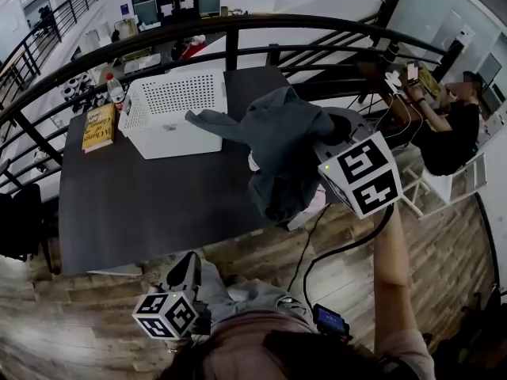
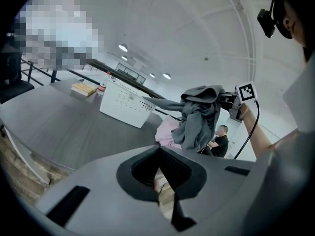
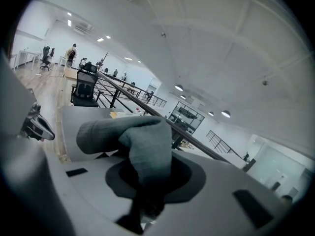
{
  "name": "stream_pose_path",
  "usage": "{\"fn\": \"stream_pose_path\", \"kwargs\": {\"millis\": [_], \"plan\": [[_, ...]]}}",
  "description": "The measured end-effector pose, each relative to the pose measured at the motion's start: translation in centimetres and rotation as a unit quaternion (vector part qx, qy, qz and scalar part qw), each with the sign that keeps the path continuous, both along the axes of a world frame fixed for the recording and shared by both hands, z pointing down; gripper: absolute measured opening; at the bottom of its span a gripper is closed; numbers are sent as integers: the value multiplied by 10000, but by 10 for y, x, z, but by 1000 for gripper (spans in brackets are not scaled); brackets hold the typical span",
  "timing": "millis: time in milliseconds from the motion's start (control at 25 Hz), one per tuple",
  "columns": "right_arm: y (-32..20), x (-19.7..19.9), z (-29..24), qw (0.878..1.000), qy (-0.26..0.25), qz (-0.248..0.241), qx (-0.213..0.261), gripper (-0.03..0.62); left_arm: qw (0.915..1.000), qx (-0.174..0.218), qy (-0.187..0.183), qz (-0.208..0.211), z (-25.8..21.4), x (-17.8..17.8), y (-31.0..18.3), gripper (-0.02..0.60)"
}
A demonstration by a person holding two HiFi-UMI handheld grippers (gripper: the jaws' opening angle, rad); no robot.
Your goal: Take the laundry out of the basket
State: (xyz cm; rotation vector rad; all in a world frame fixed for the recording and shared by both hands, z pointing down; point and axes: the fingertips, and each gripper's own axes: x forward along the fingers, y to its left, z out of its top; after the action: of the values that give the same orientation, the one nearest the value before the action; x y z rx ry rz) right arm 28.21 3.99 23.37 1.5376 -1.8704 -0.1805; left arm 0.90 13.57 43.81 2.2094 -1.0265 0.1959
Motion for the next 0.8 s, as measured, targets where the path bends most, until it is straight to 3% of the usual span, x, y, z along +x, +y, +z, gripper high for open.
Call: {"fn": "stream_pose_path", "kwargs": {"millis": [800], "plan": [[-15, -11, 93, 9961, -355, -52, -802, 81, 9993, -307, -173, 115, 22, 1, 5, -2]]}}
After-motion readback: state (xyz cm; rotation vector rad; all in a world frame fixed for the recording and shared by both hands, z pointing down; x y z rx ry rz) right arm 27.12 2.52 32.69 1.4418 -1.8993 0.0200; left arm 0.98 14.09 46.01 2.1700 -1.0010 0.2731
